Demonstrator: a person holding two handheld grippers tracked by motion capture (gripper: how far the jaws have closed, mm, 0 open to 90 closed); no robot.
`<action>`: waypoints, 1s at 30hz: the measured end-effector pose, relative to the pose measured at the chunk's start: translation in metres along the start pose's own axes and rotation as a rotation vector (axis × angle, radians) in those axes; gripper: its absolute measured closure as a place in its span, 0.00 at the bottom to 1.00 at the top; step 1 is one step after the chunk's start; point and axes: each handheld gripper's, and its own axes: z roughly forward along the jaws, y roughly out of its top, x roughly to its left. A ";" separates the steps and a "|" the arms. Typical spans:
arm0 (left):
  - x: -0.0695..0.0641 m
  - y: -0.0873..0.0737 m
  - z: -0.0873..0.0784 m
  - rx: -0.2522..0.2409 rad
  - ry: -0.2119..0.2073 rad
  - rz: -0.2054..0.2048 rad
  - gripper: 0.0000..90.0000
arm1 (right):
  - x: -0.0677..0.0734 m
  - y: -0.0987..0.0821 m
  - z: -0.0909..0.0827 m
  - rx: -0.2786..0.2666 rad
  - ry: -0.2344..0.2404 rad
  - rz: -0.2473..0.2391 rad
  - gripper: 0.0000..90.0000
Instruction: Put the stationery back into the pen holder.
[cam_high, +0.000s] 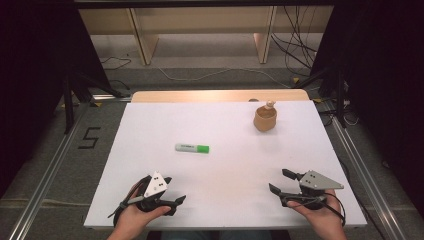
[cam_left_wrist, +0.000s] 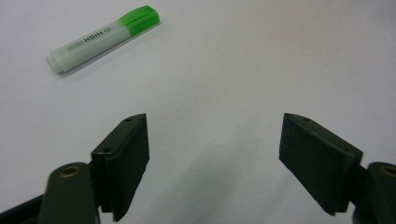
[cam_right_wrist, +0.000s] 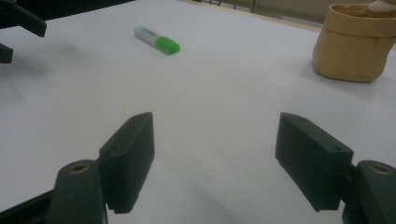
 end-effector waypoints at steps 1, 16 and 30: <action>0.000 0.000 0.000 -0.001 -0.001 -0.002 0.31 | 0.000 0.000 0.001 0.007 -0.003 0.001 0.32; 0.032 0.034 0.021 0.069 0.060 -0.041 1.00 | 0.002 -0.001 0.002 0.016 0.008 -0.004 0.32; 0.107 0.090 0.112 0.169 0.201 -0.123 1.00 | 0.000 -0.002 0.004 0.018 0.012 -0.005 0.32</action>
